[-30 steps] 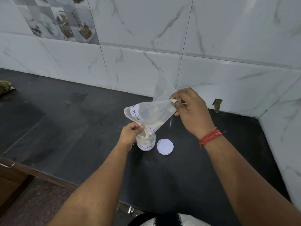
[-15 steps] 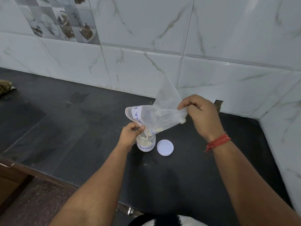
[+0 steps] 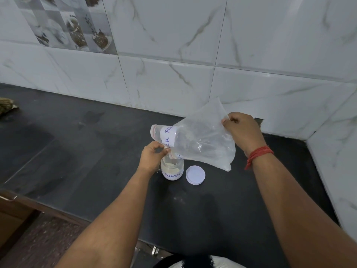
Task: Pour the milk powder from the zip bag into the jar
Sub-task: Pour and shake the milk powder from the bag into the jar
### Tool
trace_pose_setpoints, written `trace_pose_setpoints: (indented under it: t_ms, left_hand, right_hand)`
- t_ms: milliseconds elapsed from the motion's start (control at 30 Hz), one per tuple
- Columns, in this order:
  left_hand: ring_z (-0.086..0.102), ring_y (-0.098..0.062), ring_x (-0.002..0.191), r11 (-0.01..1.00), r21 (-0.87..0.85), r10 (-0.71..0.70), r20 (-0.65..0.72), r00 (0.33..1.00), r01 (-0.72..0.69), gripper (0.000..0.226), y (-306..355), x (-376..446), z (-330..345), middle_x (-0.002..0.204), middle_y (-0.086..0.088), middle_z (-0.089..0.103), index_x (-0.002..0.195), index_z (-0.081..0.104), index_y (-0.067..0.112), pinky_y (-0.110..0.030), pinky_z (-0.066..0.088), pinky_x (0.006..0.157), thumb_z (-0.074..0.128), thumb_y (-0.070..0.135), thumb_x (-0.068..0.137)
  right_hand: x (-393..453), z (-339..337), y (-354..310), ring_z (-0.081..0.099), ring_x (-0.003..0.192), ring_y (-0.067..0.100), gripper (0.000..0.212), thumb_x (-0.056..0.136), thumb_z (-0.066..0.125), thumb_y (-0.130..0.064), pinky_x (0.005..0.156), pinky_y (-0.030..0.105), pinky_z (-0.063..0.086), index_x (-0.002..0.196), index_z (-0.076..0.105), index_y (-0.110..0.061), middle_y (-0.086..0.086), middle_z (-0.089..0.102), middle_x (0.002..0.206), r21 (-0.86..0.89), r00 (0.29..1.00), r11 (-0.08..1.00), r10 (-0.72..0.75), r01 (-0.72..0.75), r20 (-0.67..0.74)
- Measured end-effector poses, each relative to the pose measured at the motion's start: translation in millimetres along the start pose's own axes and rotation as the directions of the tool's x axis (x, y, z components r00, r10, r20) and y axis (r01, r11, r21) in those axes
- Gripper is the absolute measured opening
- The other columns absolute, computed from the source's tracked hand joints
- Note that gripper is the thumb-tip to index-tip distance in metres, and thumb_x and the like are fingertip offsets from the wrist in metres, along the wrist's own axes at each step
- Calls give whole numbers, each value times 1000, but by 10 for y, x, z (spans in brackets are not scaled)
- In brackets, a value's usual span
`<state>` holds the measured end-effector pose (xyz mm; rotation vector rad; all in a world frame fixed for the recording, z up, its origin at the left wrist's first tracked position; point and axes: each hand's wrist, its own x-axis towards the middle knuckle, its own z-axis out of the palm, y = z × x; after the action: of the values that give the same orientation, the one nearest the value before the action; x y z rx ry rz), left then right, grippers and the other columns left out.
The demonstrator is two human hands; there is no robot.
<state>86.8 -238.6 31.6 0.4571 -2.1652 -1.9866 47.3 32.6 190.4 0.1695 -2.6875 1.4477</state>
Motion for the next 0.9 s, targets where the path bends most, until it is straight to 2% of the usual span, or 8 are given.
trace_pose_setpoints:
  t_ms: [167, 300, 433, 533, 600, 767, 833, 900]
  left_hand:
    - [77, -20, 94, 999, -10, -31, -6, 1000, 31, 11, -32, 5, -9, 100, -1, 80, 100, 75, 16, -36, 62, 81, 74, 10, 92]
    - [76, -13, 93, 1000, -20, -13, -9, 1000, 13, 16, -6, -11, -9, 100, 4, 80, 102, 75, 20, -22, 60, 71, 75, 8, 91]
    - [75, -5, 89, 999, -28, -16, -19, 1000, 15, 20, 2, -22, -5, 99, 8, 79, 105, 75, 18, -15, 57, 64, 75, 6, 89]
    - [75, -3, 82, 999, -34, -32, -21, 999, 32, 14, -27, -19, -8, 91, 10, 80, 101, 75, 17, -15, 56, 63, 74, 7, 91]
    - [75, -7, 82, 998, -36, -45, -23, 999, 44, 9, -55, -6, -14, 90, 6, 80, 99, 76, 14, -21, 59, 69, 73, 9, 92]
    - [69, -25, 91, 985, -105, -140, -13, 990, 138, 17, -139, 8, -1, 107, -18, 76, 105, 73, 1, -44, 55, 85, 73, 12, 93]
    - [66, -25, 88, 979, -127, -161, -14, 987, 158, 15, -168, 5, 14, 101, -18, 76, 100, 72, 0, -40, 53, 80, 73, 13, 93]
    - [65, -23, 85, 976, -139, -171, -12, 985, 167, 10, -176, -1, 25, 90, -9, 76, 94, 73, 2, -34, 52, 75, 73, 12, 93]
  right_hand:
    - [-56, 24, 74, 37, 59, 13, 36, 94, 56, -20, 58, 30, 31, 60, 44, -17, -6, 39, 59, 60, 996, 998, 5, 1, -91]
    - [-69, 41, 123, 42, 62, 16, 32, 96, 56, -24, 62, 31, 35, 74, 55, -1, 1, 45, 65, 87, 998, 996, -31, 36, -57]
    - [-88, 40, 124, 45, 59, 15, 28, 96, 58, -27, 62, 30, 38, 77, 61, -6, -3, 50, 63, 79, 996, 994, -65, 70, -61]
    - [-132, 66, 100, 64, 73, 11, 8, 95, 59, -29, 76, 35, 53, 93, 66, -26, -7, 67, 75, 201, 995, 979, -26, 44, -94]
    - [-190, 74, 74, 68, 88, 5, 18, 94, 58, -35, 88, 39, 55, 112, 60, -37, -14, 71, 86, 289, 996, 957, -14, 39, -88]
    - [-390, 114, 78, 63, 122, 22, 38, 105, 42, -19, 100, 38, 53, 138, 52, -35, 3, 64, 134, 584, 944, 787, -315, 200, 101]
    - [-447, 137, 103, 57, 128, 15, 50, 102, 38, 1, 109, 30, 44, 134, 57, -32, 2, 61, 138, 444, 908, 858, -373, 259, 191]
    - [-460, 160, 117, 54, 126, 4, 61, 91, 39, 14, 109, 13, 35, 132, 61, -25, -5, 61, 135, 138, 882, 922, -386, 362, 271]
